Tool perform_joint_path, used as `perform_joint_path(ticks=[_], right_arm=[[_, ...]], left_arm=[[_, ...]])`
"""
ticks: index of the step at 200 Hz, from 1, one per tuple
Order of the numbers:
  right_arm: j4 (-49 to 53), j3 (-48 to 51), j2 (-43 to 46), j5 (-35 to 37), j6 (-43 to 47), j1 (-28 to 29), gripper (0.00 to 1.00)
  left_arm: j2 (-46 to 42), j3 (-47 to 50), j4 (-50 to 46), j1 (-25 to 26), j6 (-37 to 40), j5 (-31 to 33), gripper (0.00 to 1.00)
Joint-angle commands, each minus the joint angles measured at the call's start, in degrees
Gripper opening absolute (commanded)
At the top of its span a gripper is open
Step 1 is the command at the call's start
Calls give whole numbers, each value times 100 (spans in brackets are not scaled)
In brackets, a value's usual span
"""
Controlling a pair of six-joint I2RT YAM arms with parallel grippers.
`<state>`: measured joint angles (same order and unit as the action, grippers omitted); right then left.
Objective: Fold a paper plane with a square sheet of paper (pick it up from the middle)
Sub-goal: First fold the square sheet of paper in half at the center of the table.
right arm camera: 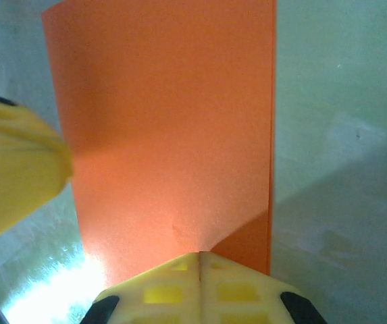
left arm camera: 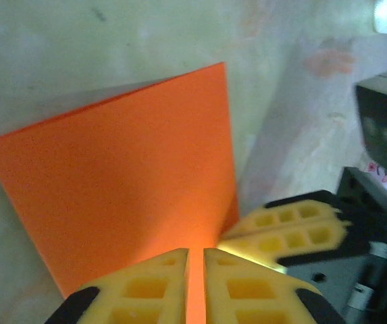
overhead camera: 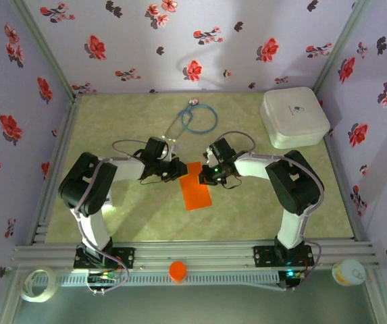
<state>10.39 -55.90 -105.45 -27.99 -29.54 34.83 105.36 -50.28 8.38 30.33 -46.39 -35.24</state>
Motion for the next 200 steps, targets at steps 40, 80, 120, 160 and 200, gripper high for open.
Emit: perform_joint_path(ticks=[40, 80, 120, 160, 200], right_arm=[[630, 143, -348, 397, 54, 6, 0], [681, 141, -343, 413, 57, 6, 0], [649, 176, -281, 391, 54, 6, 0], [626, 259, -191, 405, 31, 11, 0], [494, 350, -160, 310, 10, 15, 0]], left_arm=[[459, 104, 218, -432, -136, -75, 14], [631, -331, -530, -561, -64, 231, 14], [771, -951, -1466, -574, 2, 726, 15], [855, -1277, -1814, -630, -67, 1077, 16], [924, -1353, -1690, -735, -199, 1134, 17]])
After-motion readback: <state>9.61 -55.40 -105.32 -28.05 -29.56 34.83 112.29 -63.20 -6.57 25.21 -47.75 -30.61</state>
